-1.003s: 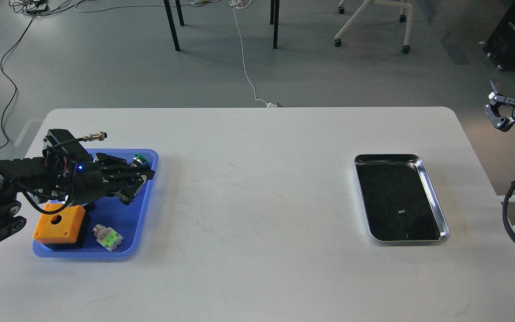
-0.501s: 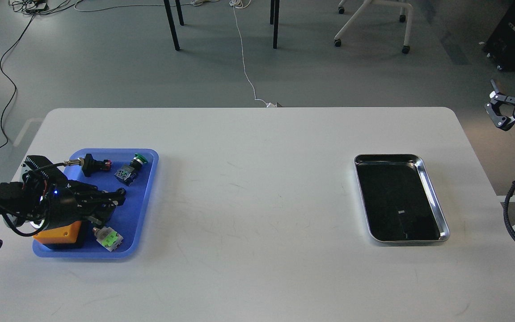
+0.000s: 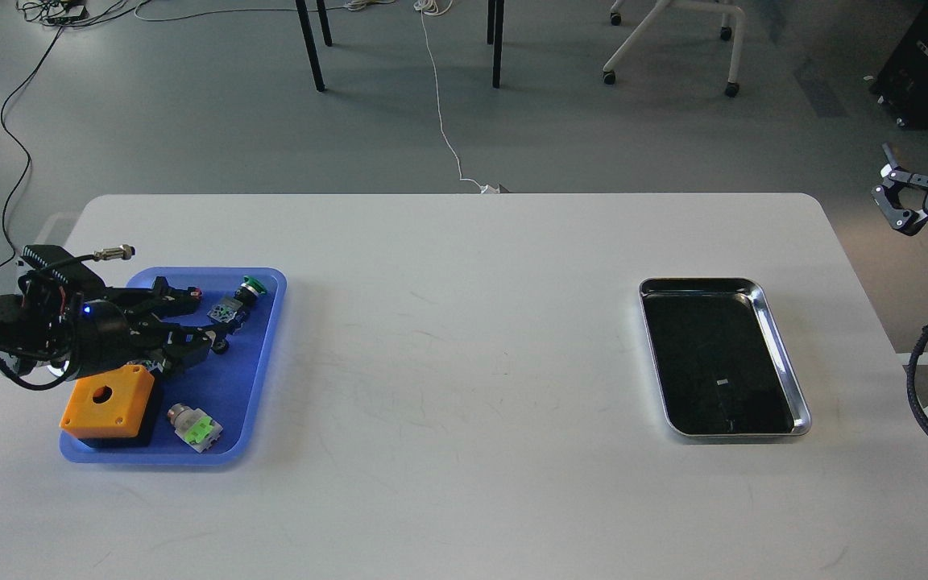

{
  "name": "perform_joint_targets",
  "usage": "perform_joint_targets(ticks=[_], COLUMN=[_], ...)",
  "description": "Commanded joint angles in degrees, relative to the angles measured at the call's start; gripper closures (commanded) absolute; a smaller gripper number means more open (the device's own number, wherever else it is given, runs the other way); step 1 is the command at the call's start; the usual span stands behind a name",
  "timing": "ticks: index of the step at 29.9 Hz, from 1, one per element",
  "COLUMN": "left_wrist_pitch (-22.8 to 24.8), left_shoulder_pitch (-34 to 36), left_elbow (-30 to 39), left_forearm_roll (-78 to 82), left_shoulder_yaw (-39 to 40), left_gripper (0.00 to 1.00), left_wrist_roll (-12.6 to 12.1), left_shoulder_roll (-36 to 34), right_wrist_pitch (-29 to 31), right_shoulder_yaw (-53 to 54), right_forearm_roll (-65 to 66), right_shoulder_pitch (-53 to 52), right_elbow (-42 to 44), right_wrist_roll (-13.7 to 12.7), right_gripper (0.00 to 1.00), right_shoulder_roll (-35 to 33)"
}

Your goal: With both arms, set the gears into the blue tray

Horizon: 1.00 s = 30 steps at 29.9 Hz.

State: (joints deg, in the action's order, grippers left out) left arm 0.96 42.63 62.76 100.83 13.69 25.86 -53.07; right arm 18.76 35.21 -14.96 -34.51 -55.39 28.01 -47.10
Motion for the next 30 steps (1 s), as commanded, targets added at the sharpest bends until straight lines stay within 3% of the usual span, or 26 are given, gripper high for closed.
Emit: perform_joint_targets(ticks=[1,8,14,17,21,26,27,30], left_wrist_pitch=[0.1,0.5,1.2,4.0,5.8,6.3,7.2,10.8], left_shoulder_pitch=[1.1,7.2,9.0,10.2,10.3,10.0,9.9,9.7], left_elbow=[-2.2,-9.4,-9.9,-9.9,-13.4,-18.1,-19.0,-22.8], left_forearm_roll=[-13.8,-43.9,-73.3,-83.0,-88.1,-90.5,-91.0,-94.5], left_shoulder_yaw=[2.0,2.3,7.0,10.7,15.7,25.8,27.3,30.4], left_gripper=[0.11,0.07,0.02,0.02,0.02,0.02,0.02,0.02], left_wrist_roll=[-0.2,-0.3,-0.7,-3.4,-10.2,-10.3,-10.3,-10.4], left_shoulder_roll=[0.2,7.8,11.4,13.3,17.8,25.5,26.2,29.2], right_wrist_pitch=[-0.3,-0.9,0.3,2.1,2.2,2.4,2.4,2.4], right_shoulder_yaw=[-0.1,2.0,3.0,3.1,4.2,7.5,8.6,13.5], right_forearm_roll=[0.0,0.0,0.1,0.1,-0.2,-0.4,-0.4,-0.5], right_shoulder_pitch=[-1.6,-2.8,-5.1,-5.0,-5.1,-5.3,-5.3,-5.3], right_elbow=[0.4,2.3,7.8,8.2,8.5,12.3,13.3,16.4], right_wrist_roll=[0.0,0.0,0.0,0.0,0.0,0.0,-0.4,-5.4], right_gripper=[0.01,0.01,0.01,0.01,0.01,0.01,0.01,0.01], right_shoulder_roll=[0.0,0.1,0.9,1.4,4.3,9.6,10.9,14.6])
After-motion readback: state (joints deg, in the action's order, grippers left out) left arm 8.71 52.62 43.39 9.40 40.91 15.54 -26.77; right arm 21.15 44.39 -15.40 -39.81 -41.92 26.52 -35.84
